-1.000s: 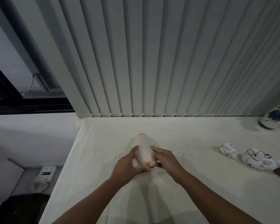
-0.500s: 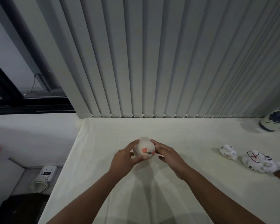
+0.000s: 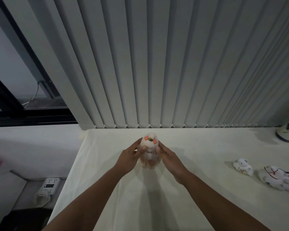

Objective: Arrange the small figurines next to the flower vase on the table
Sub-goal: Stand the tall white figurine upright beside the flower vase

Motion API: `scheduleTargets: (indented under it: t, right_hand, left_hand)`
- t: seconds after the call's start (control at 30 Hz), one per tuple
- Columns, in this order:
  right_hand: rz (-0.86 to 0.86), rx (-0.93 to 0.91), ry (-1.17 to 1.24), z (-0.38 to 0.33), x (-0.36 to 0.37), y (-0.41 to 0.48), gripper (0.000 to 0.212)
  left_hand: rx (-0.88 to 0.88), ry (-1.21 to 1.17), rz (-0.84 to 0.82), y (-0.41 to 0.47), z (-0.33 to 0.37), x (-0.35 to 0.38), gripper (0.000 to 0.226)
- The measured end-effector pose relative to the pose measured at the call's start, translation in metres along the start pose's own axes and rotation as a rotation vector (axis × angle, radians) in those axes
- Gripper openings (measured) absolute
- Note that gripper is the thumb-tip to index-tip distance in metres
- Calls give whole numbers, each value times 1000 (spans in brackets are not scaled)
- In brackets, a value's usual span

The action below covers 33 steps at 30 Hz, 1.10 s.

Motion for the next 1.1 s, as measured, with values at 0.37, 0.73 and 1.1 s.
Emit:
scheduleTargets:
  t: [0.37,0.73,1.1]
  right_hand:
    - [67,-34,-3,5,-6,24,37]
    - [157,-56,3,18,-33,-19,33]
    - [205,-28,-8,36,-67,-71,31]
  left_hand:
    - [-11,-84,-26,20,-2,7,30]
    - [-67,-238,-23,-5,8,46,35]
    - [-41,-257,-194,-21,27,90,45]
Point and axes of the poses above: each hand's wrist, its own y-axis towards the middle knuckle, its own x-axis out of the palm, z = x × y, the point moved 2 cm from there along y, towards the middle knuckle, and after that the axes turned 6 degrees about -y, right-handed, at the moved point
